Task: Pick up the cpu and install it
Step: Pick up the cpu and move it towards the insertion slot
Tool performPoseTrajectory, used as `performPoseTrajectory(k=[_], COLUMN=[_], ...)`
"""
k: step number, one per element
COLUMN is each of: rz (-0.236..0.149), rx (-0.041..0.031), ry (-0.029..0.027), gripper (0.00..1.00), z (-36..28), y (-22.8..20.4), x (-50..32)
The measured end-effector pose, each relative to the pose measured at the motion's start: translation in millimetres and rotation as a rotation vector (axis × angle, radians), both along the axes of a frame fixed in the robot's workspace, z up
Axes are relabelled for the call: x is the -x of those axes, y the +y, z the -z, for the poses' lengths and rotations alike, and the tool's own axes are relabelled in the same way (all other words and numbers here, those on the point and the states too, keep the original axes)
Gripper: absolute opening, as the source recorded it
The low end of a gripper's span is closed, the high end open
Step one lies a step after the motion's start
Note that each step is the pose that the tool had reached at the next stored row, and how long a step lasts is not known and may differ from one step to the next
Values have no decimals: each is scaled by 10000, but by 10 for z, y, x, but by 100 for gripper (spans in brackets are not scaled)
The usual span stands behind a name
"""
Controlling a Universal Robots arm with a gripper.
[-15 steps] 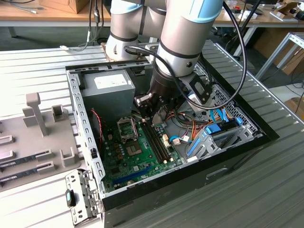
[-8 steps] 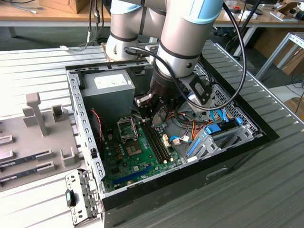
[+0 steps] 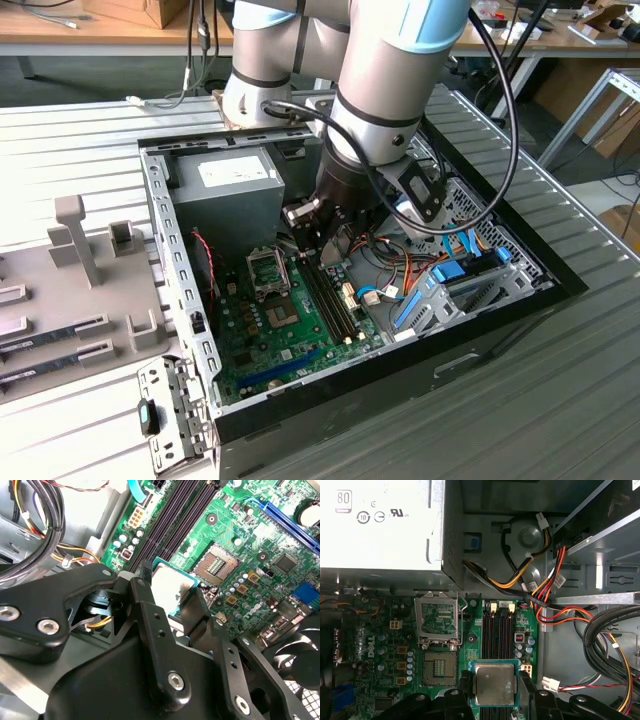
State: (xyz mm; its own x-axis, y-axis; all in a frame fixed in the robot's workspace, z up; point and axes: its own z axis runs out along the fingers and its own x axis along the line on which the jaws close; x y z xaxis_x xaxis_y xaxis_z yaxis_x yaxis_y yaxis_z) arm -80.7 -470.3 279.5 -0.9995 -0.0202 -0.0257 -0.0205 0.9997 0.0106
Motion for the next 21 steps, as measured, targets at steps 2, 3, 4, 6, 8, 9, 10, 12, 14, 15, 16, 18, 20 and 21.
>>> performPoseTrajectory(k=[2, 3, 4, 6, 8, 9, 10, 12, 14, 15, 16, 18, 20, 21], rz=[0, 0, 0, 0, 0, 0, 0, 0, 0, 0, 1, 0, 1, 0], rx=[0, 0, 0, 0, 0, 0, 0, 0, 0, 0, 0, 0, 1, 0], ry=[0, 0, 0, 0, 0, 0, 0, 0, 0, 0, 0, 0, 0, 0], gripper=[47, 47, 47, 47, 47, 47, 47, 47, 47, 47, 47, 47, 47, 47], z=[4, 6, 7, 11, 15, 16, 18, 22, 24, 27, 29, 32, 34, 36], y=[-2, -3, -4, -6, -8, -9, -10, -12, -13, -15, -16, -17, -19, -20], x=[0, 0, 0, 0, 0, 0, 0, 0, 1, 1, 1, 1, 1, 1])
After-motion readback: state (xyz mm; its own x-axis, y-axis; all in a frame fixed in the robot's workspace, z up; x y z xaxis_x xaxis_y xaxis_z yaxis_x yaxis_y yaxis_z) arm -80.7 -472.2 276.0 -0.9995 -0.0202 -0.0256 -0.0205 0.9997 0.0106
